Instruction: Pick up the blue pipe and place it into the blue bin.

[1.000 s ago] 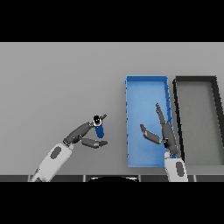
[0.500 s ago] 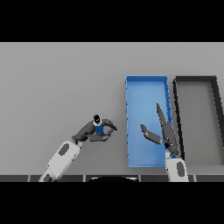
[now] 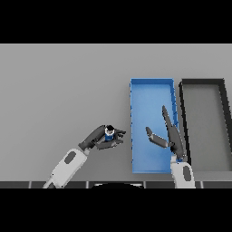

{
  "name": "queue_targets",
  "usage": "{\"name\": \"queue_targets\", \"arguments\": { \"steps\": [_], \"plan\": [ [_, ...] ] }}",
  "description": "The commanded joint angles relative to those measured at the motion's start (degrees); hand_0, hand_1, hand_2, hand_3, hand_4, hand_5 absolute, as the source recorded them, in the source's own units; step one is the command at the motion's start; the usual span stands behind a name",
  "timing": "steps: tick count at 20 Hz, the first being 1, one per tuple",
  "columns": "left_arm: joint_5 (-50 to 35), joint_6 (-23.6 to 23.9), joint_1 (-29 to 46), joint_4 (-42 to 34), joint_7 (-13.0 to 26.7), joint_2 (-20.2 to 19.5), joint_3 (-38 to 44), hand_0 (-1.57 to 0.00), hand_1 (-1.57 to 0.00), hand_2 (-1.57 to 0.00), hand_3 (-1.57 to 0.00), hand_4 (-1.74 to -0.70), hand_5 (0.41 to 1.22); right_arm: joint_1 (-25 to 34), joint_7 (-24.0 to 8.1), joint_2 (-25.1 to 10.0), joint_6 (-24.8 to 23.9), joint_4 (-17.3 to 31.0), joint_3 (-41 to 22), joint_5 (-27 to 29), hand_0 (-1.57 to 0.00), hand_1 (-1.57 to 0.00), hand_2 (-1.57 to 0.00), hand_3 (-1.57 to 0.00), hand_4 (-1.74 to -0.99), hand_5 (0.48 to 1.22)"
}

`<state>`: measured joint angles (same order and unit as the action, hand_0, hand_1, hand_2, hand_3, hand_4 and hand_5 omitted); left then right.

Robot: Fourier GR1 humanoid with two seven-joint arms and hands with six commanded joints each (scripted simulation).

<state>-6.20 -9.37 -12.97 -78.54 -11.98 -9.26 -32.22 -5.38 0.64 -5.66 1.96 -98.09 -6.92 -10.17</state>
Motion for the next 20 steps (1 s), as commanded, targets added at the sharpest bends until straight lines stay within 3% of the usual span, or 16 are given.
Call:
{"name": "queue_targets", "arguments": {
  "steps": [1,5,10,14,18,20],
  "plan": [
    [-0.5,0.8,-0.3,-1.0,0.4,0.0,0.6,-1.48,-1.49,-1.5,-1.42,-1.71,1.19,-0.6,0.9,-0.1,0.1,-0.2,-0.2,-0.2,0.0,0.0,0.0,0.0,-1.187,0.603],
    [-1.8,0.8,-1.3,-5.7,0.9,0.2,0.4,-1.53,-1.54,-1.54,-1.46,-1.73,1.208,-1.0,1.8,-0.8,-0.1,-0.4,0.0,-0.9,0.0,0.0,0.0,0.0,-1.172,0.603],
    [-2.5,0.8,-2.9,-10.7,6.9,-0.3,-0.9,-1.56,-1.56,-1.56,-1.49,-1.74,1.217,-1.0,2.5,-1.1,0.0,-1.1,0.3,-0.5,0.0,0.0,0.0,0.0,-1.141,0.603],
    [-1.1,1.9,-3.0,-11.0,8.4,0.3,-1.8,-1.57,-1.57,-1.57,-1.5,-1.74,1.219,-2.6,3.5,-0.7,-0.3,-1.1,-0.3,-1.3,0.0,0.0,0.0,0.0,-1.127,0.605],
    [-1.3,1.4,-3.0,-11.7,9.5,-0.7,-2.0,-1.57,-1.57,-1.57,-1.49,-1.74,1.219,-2.4,2.1,-0.9,0.4,-0.7,0.3,-0.1,0.0,0.0,0.0,0.0,-1.178,0.605],
    [-1.4,1.3,-3.0,-11.2,9.7,-0.9,-1.9,-1.57,-1.57,-1.57,-1.5,-1.74,1.22,-2.4,3.9,-1.2,2.0,-1.9,0.8,2.6,0.0,0.0,0.0,0.0,-1.186,0.615]
  ]
}}
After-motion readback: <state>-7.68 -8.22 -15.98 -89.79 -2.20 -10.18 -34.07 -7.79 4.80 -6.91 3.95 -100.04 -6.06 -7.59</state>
